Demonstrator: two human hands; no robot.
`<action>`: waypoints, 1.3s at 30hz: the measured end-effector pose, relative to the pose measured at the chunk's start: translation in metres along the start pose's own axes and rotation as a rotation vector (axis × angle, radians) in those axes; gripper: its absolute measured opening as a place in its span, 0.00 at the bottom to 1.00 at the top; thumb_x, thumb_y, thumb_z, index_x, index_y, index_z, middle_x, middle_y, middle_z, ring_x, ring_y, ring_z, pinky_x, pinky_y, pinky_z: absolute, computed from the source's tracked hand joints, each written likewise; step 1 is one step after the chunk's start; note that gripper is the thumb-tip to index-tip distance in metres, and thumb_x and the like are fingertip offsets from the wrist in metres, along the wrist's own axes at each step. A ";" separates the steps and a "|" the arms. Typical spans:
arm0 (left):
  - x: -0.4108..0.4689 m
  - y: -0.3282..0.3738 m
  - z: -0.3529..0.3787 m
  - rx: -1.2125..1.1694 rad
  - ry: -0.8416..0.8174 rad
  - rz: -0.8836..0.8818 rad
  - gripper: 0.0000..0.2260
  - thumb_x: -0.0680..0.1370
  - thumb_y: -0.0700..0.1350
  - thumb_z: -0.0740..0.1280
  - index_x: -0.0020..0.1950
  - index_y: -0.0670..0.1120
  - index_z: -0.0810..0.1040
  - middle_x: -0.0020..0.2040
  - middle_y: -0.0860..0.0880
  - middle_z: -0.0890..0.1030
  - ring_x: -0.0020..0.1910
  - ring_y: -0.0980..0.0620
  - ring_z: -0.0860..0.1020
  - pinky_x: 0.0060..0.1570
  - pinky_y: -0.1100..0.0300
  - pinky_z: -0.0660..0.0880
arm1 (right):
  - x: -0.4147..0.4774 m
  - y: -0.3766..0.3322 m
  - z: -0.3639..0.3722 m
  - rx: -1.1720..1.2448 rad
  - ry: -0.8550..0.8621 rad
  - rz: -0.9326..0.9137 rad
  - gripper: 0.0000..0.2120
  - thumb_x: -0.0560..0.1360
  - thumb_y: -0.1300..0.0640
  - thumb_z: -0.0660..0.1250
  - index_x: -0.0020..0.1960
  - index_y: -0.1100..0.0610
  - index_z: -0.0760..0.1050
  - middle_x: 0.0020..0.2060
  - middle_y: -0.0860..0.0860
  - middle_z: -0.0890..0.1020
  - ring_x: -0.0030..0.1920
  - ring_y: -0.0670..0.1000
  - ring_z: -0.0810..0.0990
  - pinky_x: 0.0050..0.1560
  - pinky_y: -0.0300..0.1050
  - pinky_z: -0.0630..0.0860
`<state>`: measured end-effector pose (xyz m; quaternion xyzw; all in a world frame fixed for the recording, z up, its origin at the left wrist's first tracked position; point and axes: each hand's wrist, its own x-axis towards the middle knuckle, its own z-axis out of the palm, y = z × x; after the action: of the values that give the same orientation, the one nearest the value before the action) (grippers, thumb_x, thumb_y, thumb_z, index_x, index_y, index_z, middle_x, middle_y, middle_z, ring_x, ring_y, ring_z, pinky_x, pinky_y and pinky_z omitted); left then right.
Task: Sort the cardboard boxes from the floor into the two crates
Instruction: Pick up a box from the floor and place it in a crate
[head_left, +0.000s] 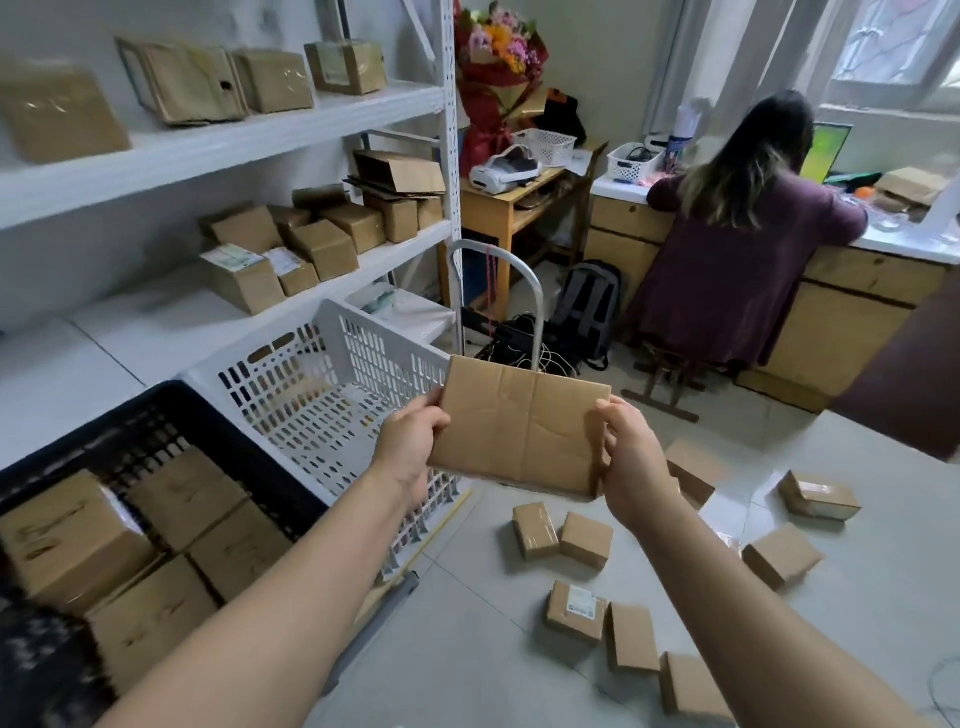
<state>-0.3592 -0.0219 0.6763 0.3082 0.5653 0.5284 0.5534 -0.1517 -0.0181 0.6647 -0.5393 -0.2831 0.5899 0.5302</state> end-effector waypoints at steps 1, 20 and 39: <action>-0.001 0.000 -0.003 -0.004 0.017 0.003 0.19 0.74 0.32 0.57 0.55 0.49 0.81 0.42 0.51 0.83 0.42 0.54 0.77 0.37 0.60 0.72 | 0.000 0.001 0.004 -0.005 -0.003 -0.007 0.15 0.78 0.54 0.61 0.64 0.53 0.70 0.57 0.53 0.78 0.56 0.52 0.77 0.54 0.55 0.76; 0.102 0.030 -0.149 -0.001 0.187 -0.080 0.22 0.74 0.35 0.58 0.58 0.57 0.79 0.47 0.54 0.83 0.45 0.54 0.76 0.39 0.60 0.70 | 0.069 0.038 0.186 -0.131 -0.114 0.041 0.10 0.76 0.54 0.63 0.57 0.47 0.73 0.52 0.52 0.79 0.50 0.51 0.78 0.41 0.47 0.75; 0.288 0.055 -0.257 0.120 0.423 -0.255 0.03 0.75 0.45 0.67 0.45 0.47 0.79 0.42 0.50 0.82 0.42 0.53 0.79 0.39 0.60 0.73 | 0.226 0.089 0.343 -0.388 -0.210 0.490 0.22 0.79 0.44 0.60 0.67 0.57 0.67 0.49 0.52 0.76 0.49 0.54 0.77 0.43 0.51 0.77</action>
<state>-0.6736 0.1951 0.5974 0.1494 0.7332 0.4727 0.4655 -0.4690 0.2488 0.5969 -0.6186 -0.3052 0.6873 0.2277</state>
